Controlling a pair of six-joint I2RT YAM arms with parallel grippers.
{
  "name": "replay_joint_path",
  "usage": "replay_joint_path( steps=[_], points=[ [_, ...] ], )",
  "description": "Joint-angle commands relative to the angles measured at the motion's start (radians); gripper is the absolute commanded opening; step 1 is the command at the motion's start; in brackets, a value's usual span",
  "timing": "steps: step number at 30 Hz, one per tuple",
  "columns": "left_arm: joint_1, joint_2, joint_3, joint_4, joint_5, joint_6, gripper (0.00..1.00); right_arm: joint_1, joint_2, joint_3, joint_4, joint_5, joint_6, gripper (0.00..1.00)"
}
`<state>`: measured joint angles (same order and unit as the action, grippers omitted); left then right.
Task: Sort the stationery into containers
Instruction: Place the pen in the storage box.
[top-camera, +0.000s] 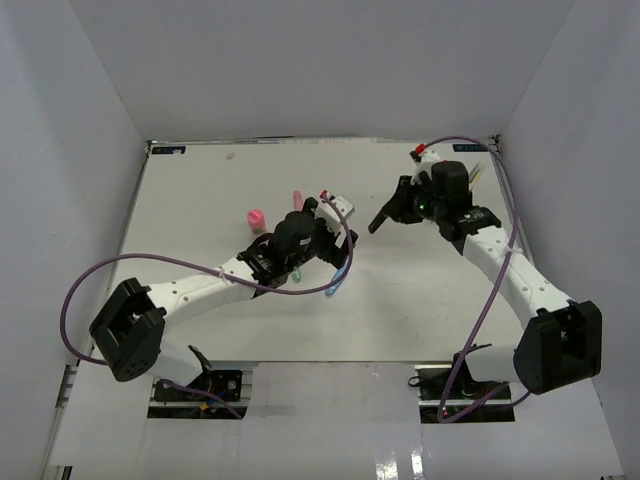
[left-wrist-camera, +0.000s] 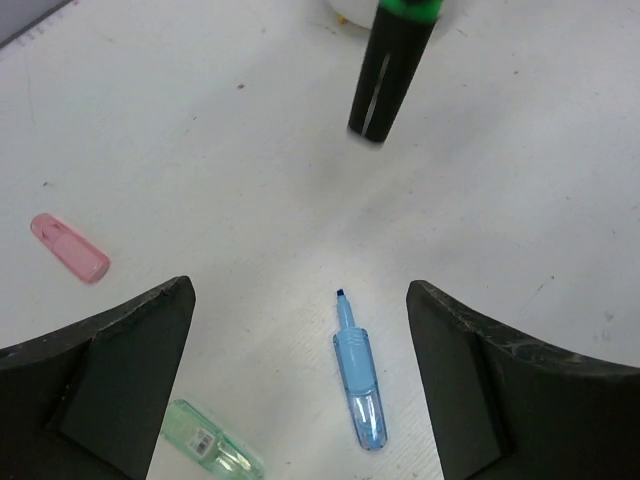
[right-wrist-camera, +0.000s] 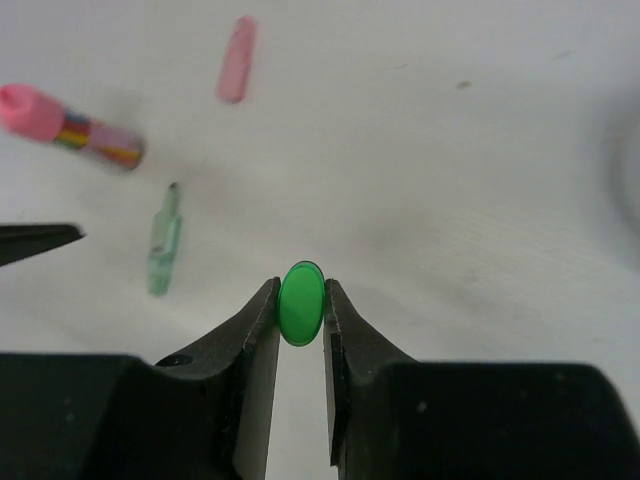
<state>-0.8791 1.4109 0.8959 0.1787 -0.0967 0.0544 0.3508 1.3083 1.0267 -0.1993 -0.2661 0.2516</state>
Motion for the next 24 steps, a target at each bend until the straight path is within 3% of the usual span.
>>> replay_joint_path(
  steps=[1,3,8,16,24],
  points=[
    [0.012,0.025,0.115,-0.172,-0.127,-0.091,0.98,-0.074,-0.029,0.125,-0.080,0.327,-0.087,0.08],
    [0.022,0.039,0.146,-0.295,-0.133,-0.139,0.98,-0.130,-0.023,0.176,-0.074,0.441,-0.098,0.08],
    [0.043,0.042,0.149,-0.370,-0.138,-0.182,0.98,-0.231,0.063,0.294,-0.055,0.585,-0.126,0.08],
    [0.058,0.100,0.155,-0.386,-0.187,-0.174,0.98,-0.305,0.291,0.534,-0.048,0.594,-0.175,0.08],
    [0.058,0.123,0.164,-0.398,-0.153,-0.185,0.98,-0.338,0.445,0.638,-0.072,0.533,-0.186,0.08]
  ],
)
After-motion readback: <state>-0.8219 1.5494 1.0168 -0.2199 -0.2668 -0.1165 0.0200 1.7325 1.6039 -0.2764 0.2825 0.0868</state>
